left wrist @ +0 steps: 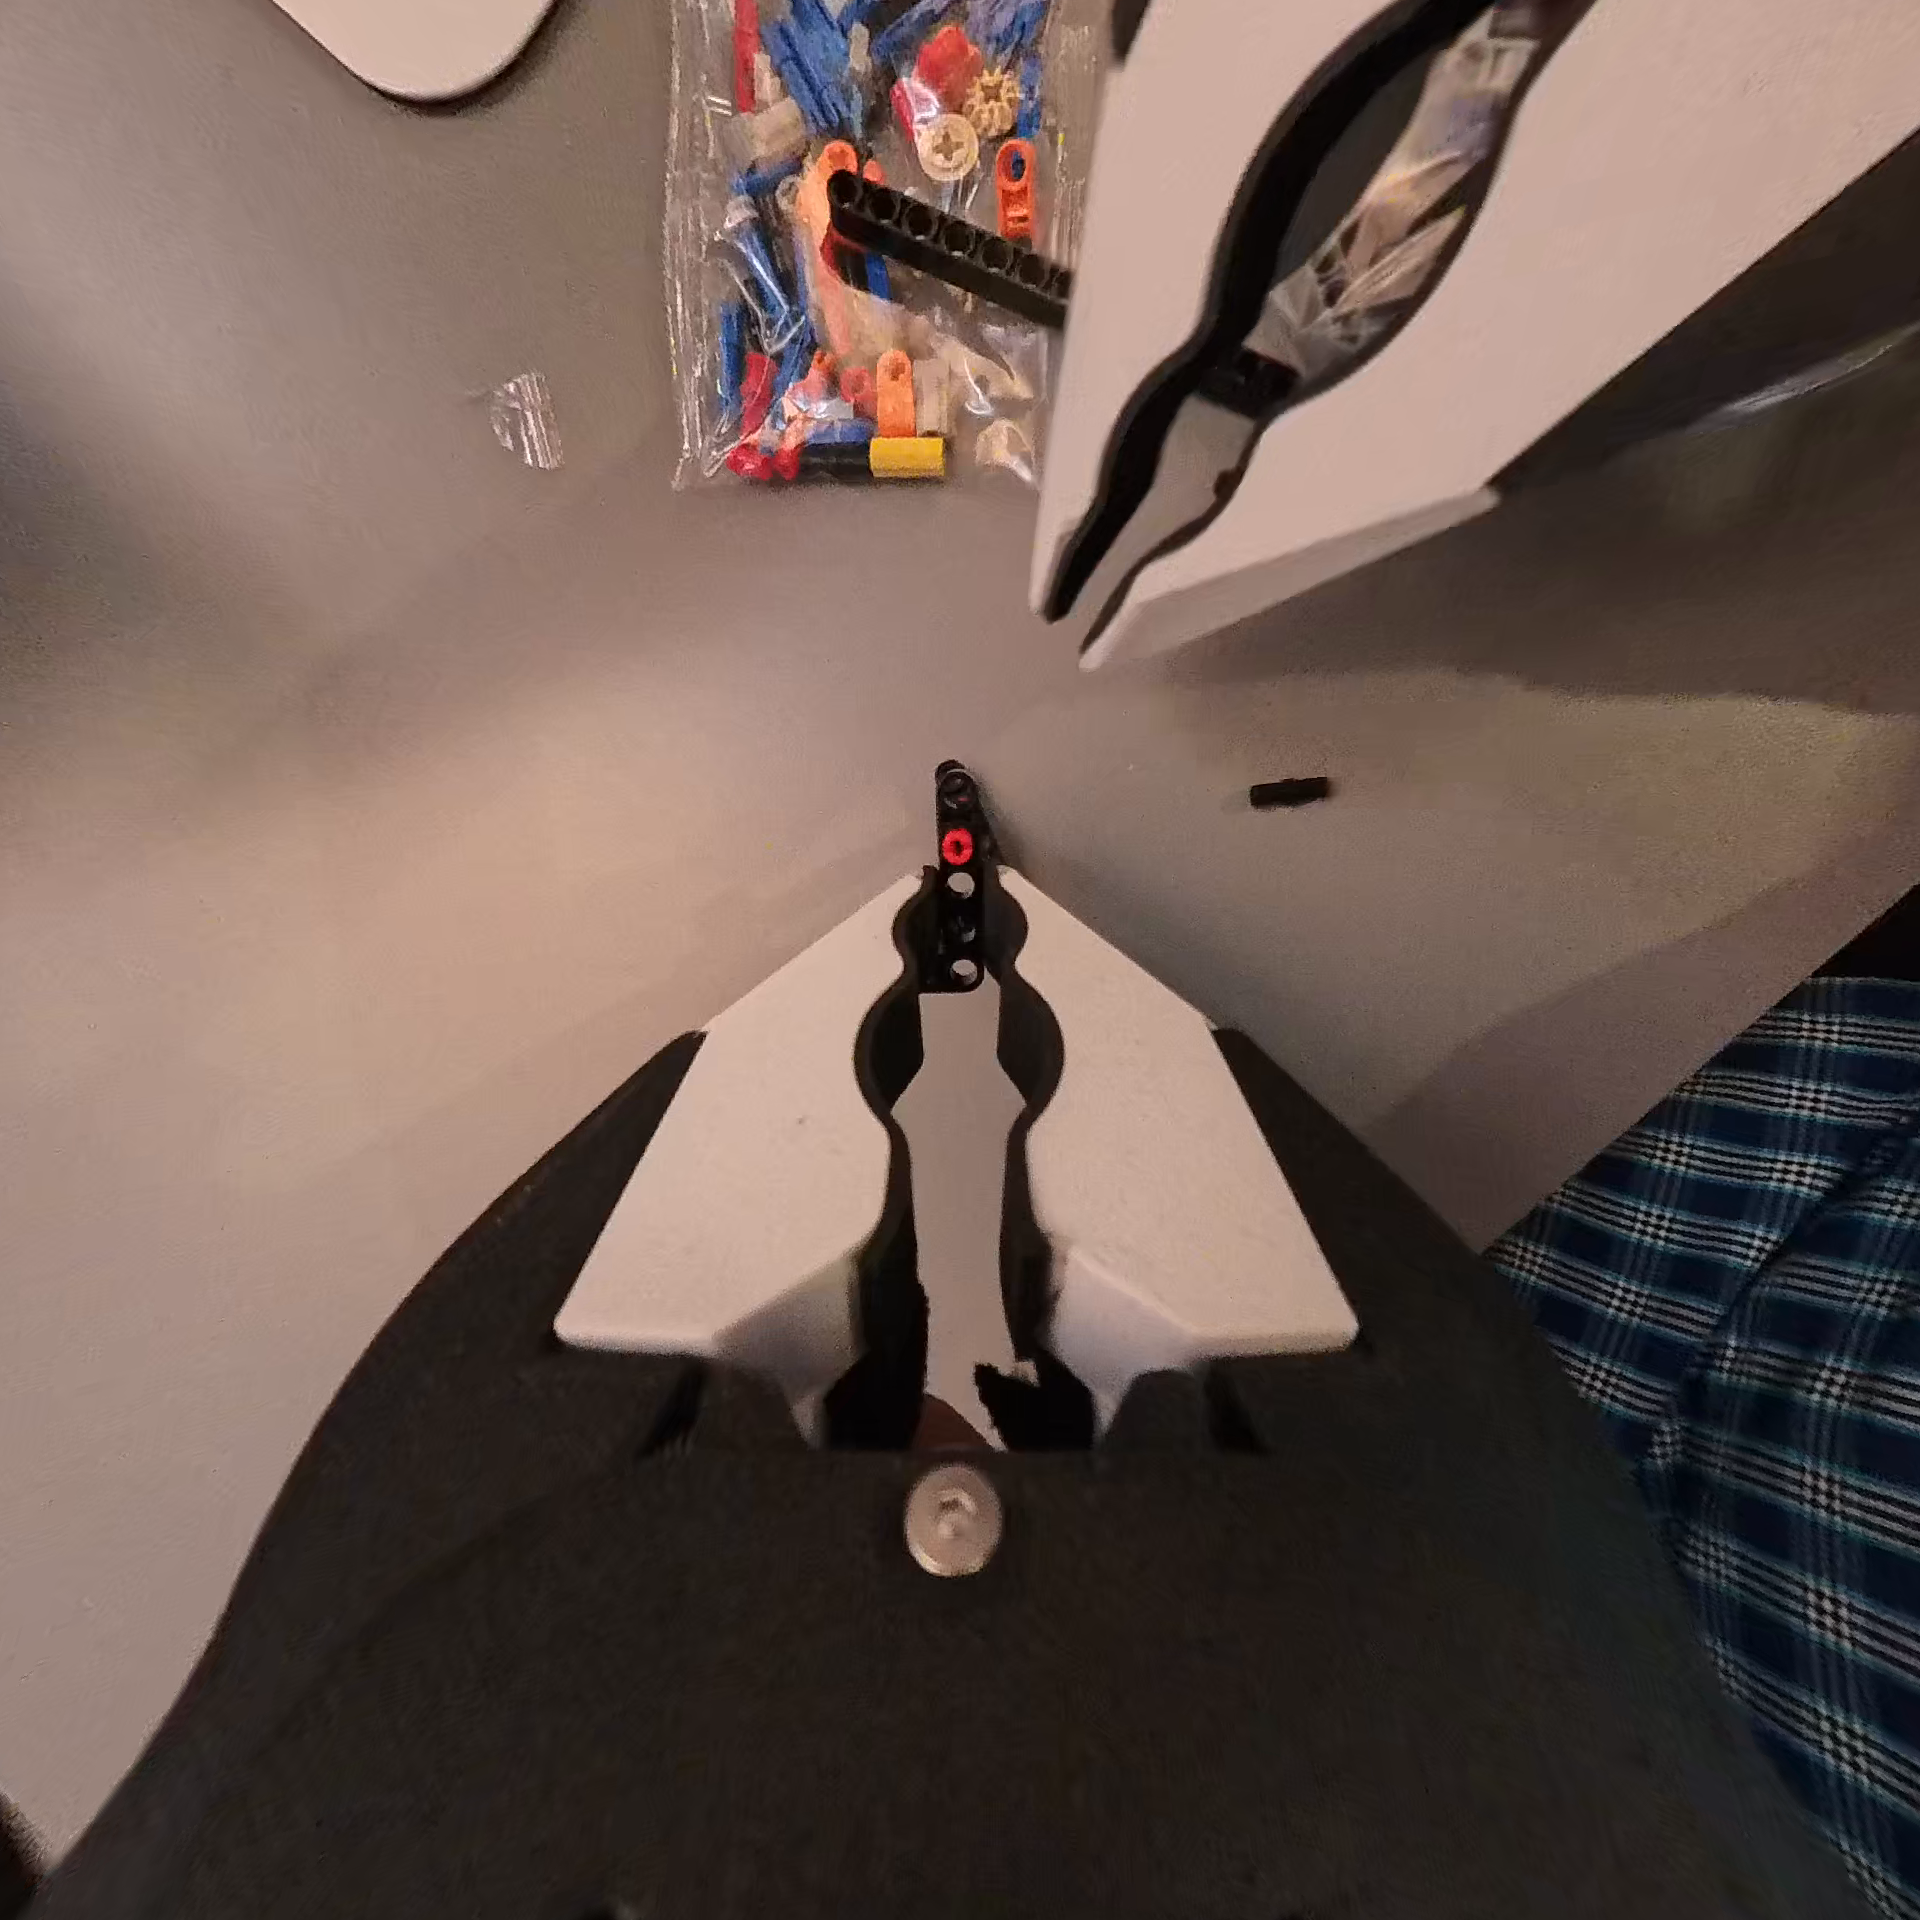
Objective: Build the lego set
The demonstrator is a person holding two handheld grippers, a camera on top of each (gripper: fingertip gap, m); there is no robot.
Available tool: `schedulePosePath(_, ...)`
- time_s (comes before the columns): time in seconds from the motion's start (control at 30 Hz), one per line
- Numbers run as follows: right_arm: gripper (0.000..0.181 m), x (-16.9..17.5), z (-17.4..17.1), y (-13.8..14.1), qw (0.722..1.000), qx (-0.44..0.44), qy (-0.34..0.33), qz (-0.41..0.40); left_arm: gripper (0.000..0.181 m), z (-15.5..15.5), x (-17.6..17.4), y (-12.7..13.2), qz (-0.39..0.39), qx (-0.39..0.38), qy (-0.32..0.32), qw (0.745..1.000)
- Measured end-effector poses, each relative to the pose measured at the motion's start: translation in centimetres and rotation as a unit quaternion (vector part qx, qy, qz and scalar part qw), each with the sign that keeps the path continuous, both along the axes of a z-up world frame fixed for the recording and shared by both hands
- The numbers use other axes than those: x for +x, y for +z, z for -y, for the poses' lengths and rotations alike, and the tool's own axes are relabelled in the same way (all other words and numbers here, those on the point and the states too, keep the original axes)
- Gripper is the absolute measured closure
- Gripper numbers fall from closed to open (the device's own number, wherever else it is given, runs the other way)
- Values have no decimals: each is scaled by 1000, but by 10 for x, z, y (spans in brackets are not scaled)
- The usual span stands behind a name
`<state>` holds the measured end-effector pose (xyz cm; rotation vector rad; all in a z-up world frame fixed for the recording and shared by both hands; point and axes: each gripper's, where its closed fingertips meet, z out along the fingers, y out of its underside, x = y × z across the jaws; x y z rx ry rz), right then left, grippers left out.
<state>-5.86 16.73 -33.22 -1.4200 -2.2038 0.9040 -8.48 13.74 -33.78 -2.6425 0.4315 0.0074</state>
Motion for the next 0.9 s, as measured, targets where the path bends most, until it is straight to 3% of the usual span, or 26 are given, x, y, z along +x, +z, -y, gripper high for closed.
schedulePosePath(0.17,163,-20,12,-3,998,11,60,-9,177,-1,-1,0,-4,-11,-14,1000)
schedulePosePath(0.4,167,-26,14,-15,989,10,145,34,177,-4,-6,2,-8,-24,-24,999)
schedulePosePath(0.67,175,-33,7,-33,985,-21,150,77,177,-6,-7,1,0,-30,-26,999)
schedulePosePath(0.9,178,-43,5,-31,987,-16,143,78,177,-3,-8,0,-4,-33,-26,999)
